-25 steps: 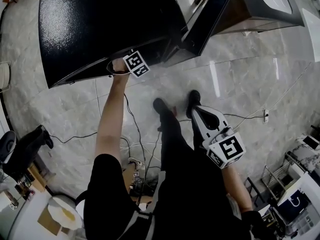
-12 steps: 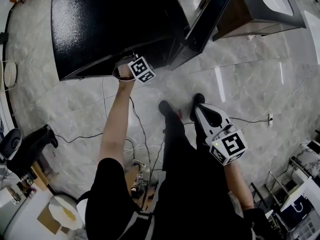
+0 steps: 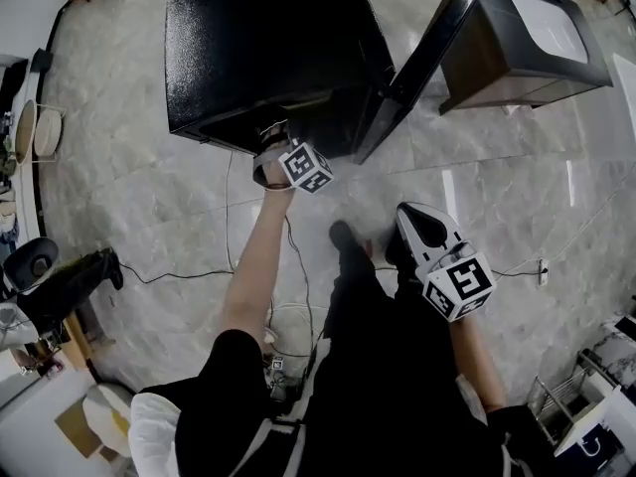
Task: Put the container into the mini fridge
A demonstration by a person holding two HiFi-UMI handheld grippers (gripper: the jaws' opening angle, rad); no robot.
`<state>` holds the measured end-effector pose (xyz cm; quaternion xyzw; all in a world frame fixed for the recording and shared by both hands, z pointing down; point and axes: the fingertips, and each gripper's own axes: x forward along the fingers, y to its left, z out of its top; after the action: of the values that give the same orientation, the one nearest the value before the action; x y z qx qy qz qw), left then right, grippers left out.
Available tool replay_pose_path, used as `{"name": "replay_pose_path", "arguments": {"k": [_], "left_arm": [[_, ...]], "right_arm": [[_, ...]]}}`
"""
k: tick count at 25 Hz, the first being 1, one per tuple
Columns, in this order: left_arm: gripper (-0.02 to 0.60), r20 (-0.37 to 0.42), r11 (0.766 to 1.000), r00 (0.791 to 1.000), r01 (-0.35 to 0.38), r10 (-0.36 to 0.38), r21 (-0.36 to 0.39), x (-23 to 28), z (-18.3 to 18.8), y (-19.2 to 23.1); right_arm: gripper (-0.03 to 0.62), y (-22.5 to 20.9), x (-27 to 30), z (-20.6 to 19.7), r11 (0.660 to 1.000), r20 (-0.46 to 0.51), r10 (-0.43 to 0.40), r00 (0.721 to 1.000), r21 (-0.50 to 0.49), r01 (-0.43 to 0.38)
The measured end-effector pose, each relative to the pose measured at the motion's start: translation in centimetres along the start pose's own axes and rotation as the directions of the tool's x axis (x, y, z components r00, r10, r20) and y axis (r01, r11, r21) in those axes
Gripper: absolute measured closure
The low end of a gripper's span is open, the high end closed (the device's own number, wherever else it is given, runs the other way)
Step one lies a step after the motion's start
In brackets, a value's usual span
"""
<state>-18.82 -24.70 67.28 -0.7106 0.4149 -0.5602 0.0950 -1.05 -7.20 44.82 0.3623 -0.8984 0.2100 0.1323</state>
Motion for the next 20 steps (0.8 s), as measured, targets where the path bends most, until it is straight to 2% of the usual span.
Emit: {"name": "replay_pose_path", "arguments": {"k": [8,15,20], "left_arm": [[0.49,0.053,0.997,0.997,-0.059,0.061,-0.055,-7.9,1.5,1.0],[0.522,0.116,0.986,0.983,-0.132,0.143,-0.104,-14.2,2.9,3.4],[0.535,0.135,0.981,0.975,-0.165,0.178,-0.102,-17.6,2.4,4.3]], "right_arm": [[0.576,2.0,-1.0,1.2,0.998,0.038,0.052,0.998,-0.025,-0.051],[0.576,3.0,-0.9,2.8,0.996,0.085,0.076,0.993,-0.041,-0.073],[0.576,4.1,-0.1,3.1,0.993,0.093,0.106,0.99,-0.06,-0.101]]}}
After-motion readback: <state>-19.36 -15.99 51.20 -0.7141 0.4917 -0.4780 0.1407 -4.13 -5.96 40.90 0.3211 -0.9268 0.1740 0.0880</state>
